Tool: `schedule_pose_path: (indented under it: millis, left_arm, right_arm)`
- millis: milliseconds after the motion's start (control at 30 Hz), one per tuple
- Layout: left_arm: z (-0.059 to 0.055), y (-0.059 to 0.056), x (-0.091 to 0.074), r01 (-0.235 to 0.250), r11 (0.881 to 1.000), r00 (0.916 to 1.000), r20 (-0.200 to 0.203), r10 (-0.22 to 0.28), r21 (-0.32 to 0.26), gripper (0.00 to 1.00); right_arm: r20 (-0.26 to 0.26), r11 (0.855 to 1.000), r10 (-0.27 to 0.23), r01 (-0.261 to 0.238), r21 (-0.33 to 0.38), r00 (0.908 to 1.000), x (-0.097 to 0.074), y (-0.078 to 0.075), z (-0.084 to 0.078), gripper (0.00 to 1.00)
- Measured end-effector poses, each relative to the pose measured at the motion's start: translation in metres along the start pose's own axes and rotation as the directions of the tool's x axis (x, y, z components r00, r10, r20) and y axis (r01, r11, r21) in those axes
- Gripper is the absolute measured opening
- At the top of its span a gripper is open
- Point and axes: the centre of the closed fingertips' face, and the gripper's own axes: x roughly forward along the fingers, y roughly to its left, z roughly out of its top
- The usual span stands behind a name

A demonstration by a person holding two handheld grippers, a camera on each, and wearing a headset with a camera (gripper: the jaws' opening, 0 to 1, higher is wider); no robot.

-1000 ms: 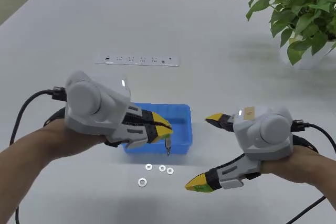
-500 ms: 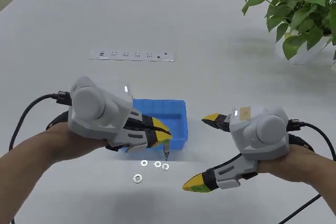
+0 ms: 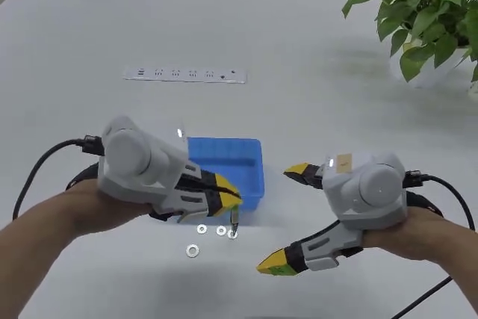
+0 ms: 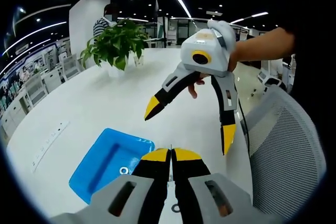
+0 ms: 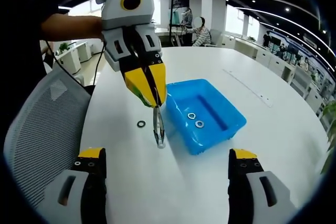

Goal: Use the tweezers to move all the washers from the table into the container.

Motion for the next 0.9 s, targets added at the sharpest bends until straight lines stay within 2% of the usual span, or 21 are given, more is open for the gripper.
schedule_pose_path:
  millis: [333, 467, 667, 900]
  left_arm:
    - [-0.007, 0.001, 0.004, 0.009, 1.0, 1.0, -0.004, -0.009, -0.005, 0.05]
    - [-0.006, 0.002, 0.005, 0.008, 1.0, 1.0, 0.002, -0.008, -0.005, 0.05]
    - [-0.007, 0.0, 0.005, 0.017, 1.0, 0.9998, -0.001, -0.017, 0.0, 0.05]
    - [-0.007, -0.001, 0.004, 0.023, 1.0, 0.9997, -0.007, -0.023, 0.012, 0.05]
  right_arm:
    - [0.0, 1.0, 0.015, -0.015, 0.002, 0.9999, 0.003, 0.005, -0.001, 0.95]
    - [-0.001, 1.0, 0.026, -0.026, -0.006, 0.9997, 0.004, 0.007, -0.001, 0.93]
    - [0.002, 0.998, 0.057, -0.057, -0.026, 0.9984, 0.007, 0.013, 0.0, 0.83]
    - [-0.004, 0.992, 0.094, -0.094, -0.088, 0.9955, 0.012, 0.02, 0.002, 0.67]
